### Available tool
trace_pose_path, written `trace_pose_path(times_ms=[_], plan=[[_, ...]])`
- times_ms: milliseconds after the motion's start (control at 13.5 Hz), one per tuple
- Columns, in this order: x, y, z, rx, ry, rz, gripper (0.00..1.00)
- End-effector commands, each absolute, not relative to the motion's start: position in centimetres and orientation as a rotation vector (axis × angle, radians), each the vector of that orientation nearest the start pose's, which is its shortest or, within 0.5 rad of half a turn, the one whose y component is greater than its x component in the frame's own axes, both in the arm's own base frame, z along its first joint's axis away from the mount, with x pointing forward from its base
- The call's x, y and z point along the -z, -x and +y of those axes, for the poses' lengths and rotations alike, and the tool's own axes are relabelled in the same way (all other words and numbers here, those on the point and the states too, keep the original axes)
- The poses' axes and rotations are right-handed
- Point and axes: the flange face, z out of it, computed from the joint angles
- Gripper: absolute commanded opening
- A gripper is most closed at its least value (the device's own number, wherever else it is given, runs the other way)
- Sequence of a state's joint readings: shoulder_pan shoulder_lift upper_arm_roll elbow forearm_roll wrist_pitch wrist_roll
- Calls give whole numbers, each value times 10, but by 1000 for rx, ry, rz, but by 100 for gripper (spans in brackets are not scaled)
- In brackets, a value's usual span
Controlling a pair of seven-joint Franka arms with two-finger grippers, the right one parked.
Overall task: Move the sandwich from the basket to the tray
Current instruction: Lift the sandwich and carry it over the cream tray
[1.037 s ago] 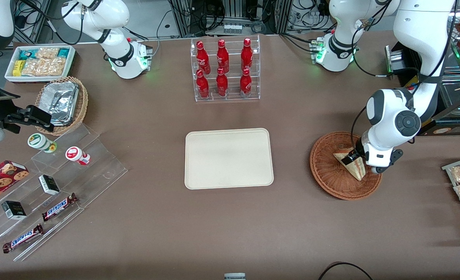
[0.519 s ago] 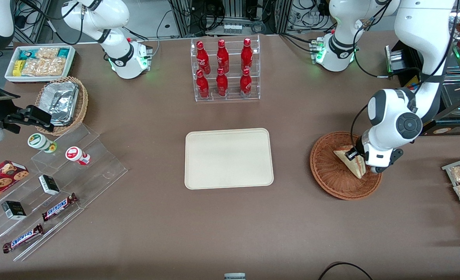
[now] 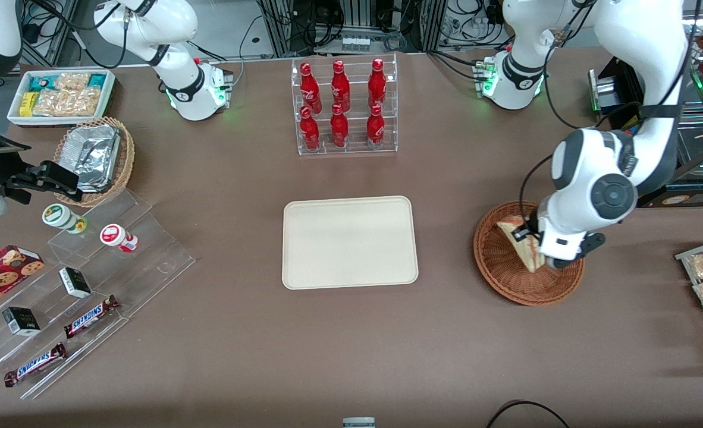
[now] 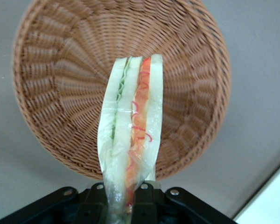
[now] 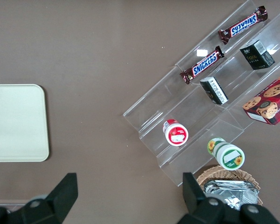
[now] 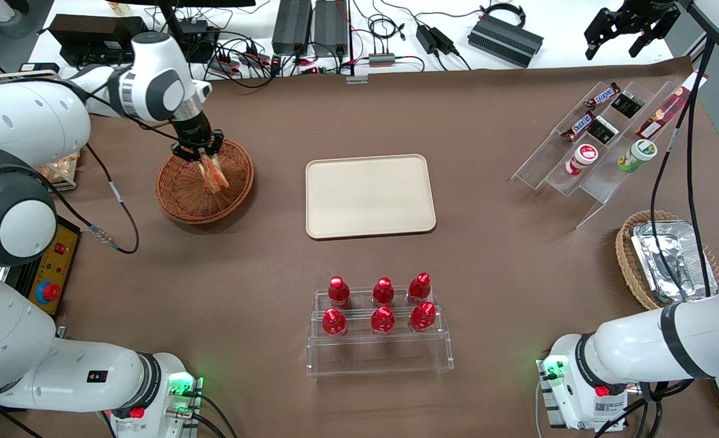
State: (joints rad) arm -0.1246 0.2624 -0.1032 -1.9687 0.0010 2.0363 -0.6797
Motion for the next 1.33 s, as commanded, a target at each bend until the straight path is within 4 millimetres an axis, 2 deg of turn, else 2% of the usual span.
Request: trace_pose_path(times_ms=[0, 296, 444, 667, 889, 1111, 1259], plan=[[-329, -562, -179, -289, 3003, -527, 0], [-318, -553, -283, -283, 3049, -375, 0], [-318, -549, -332, -259, 3057, -400, 0], [-300, -538, -406, -234, 3054, -438, 0], [-282, -531, -461, -214, 3061, -498, 0], [-267, -517, -513, -189, 3073, -519, 0], [-257, -516, -536, -162, 3091, -514, 0]])
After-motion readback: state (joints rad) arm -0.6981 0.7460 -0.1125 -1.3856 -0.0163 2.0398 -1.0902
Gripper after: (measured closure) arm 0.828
